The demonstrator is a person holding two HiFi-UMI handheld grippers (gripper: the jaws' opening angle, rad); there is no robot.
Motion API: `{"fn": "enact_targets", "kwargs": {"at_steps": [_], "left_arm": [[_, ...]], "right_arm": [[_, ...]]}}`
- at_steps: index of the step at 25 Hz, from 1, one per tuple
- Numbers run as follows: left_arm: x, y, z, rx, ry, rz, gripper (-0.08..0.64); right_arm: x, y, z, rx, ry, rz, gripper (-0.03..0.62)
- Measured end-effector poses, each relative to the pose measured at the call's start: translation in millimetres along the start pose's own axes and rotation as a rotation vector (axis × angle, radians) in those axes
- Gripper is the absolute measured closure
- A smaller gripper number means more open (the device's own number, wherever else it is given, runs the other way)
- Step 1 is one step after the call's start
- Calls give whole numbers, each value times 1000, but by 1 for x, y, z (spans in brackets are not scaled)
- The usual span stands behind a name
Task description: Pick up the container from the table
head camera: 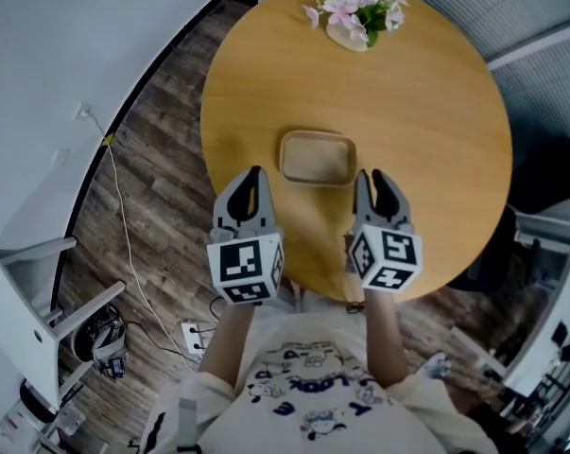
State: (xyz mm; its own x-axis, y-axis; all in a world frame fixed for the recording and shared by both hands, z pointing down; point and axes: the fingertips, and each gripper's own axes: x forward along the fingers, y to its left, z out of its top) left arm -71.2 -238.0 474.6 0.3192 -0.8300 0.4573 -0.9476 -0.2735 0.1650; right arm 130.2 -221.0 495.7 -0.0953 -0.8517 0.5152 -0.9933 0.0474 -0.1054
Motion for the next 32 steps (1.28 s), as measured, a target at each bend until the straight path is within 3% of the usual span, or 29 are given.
{"fn": "enact_targets", "kwargs": {"at_steps": [20, 32], "left_arm": [[45, 7, -59, -43, 142, 49, 557], [49, 17, -92, -67, 200, 75, 557]], "right_arm": [[64, -28, -60, 31, 182, -2, 488], [88, -32, -92, 80, 237, -9, 489]]}}
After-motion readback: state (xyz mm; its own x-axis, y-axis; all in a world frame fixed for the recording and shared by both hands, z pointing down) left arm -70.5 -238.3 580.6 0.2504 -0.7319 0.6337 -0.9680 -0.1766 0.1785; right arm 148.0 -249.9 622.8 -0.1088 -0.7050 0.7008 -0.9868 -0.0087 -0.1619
